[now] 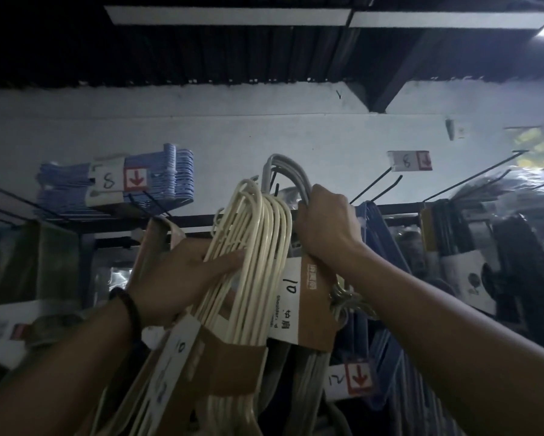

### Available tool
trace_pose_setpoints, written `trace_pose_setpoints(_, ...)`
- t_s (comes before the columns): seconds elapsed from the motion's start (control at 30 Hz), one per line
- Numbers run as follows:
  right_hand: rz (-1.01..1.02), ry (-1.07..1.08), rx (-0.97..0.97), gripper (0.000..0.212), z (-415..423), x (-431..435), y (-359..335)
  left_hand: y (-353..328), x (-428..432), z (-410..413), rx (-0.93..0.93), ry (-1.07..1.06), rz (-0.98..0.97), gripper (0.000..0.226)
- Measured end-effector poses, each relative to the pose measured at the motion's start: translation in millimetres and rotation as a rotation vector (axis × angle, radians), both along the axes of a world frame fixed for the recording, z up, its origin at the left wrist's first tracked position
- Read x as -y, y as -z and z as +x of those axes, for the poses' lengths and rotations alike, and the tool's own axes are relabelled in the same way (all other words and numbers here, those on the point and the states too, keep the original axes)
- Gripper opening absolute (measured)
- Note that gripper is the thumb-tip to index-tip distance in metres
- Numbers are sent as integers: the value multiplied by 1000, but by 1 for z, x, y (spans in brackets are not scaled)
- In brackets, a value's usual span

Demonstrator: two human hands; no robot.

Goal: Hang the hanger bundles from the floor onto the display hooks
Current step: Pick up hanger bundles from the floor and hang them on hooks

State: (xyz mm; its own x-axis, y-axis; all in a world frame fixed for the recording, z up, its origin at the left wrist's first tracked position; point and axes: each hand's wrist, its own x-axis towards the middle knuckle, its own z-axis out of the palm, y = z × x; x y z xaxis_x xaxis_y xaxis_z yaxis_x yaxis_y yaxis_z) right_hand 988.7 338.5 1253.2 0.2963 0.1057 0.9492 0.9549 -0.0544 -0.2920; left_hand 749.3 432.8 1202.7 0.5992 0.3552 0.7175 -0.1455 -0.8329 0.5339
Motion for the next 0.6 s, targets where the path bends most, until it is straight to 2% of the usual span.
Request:
trace_pose_setpoints(0.13,-11,-15,12,14,-5,0,-4,0,3,0,34,-51,44,51)
trace_pose_setpoints(0.23,-48,-25,38,16,-13,-2,-1,6,2,-3,40,-53,19,46)
trace_pose_setpoints(0.4,-86,-44,-17,12,-9,-2,3,9,4,3,51,-103,44,49)
trace_pose_setpoints(0.6,-226,39,-45,19,-6,-10,-17,-1,4,17,71,-86,-59,28)
